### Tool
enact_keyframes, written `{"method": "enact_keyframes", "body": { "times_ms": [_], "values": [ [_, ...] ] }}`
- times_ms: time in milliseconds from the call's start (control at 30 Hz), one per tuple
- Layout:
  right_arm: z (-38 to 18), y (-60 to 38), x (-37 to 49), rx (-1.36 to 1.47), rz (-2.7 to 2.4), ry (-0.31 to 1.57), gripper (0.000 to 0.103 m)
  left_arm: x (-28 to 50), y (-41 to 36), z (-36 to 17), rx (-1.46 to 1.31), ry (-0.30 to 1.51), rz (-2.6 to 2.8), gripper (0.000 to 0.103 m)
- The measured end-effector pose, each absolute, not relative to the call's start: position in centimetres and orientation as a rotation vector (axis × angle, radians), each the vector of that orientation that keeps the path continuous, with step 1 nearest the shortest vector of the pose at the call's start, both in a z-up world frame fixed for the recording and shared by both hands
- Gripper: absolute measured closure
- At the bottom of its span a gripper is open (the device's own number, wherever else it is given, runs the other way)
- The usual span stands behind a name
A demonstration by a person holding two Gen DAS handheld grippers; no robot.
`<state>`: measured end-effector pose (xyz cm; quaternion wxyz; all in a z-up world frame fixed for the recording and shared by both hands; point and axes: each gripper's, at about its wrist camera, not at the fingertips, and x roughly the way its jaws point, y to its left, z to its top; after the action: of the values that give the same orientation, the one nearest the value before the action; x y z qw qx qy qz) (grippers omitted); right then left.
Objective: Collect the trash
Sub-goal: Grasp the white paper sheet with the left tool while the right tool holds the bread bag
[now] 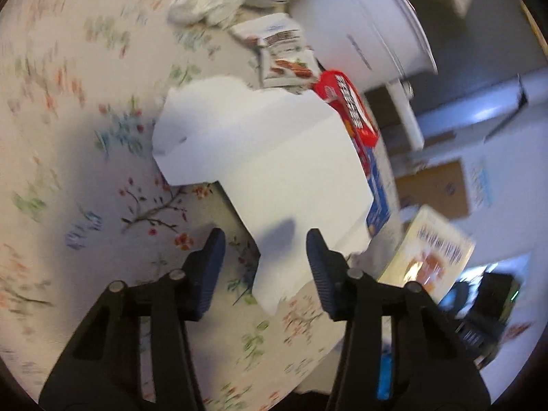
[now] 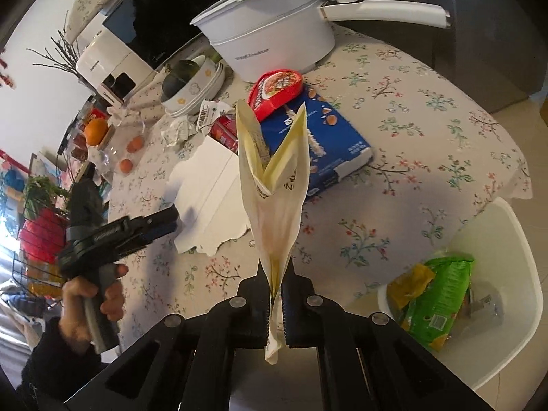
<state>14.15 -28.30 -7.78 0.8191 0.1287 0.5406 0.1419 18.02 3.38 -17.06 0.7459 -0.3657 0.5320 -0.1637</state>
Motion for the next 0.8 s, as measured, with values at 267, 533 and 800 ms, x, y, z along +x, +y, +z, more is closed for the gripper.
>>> {"method": "enact_keyframes", "body": {
  "times_ms": [267,533,800],
  "values": [
    [-7.7,-30.3,13.3,0.306,0.291,1.151,0.097,18.2,3.6,-18.4,-0.975,1.074,-0.354,0.081],
    [-6.8,-31.7,12.3,0.347,0.279,1.128,0.097,17.9,3.5,-14.8,-0.893,0.986,-0.391,0.097],
    [-5.5,-32.2,11.0,0.358,0.253,1.096,0.097,16.5,3.4,-10.7,-0.752,0.930,-0.394,0.101]
  ]
}}
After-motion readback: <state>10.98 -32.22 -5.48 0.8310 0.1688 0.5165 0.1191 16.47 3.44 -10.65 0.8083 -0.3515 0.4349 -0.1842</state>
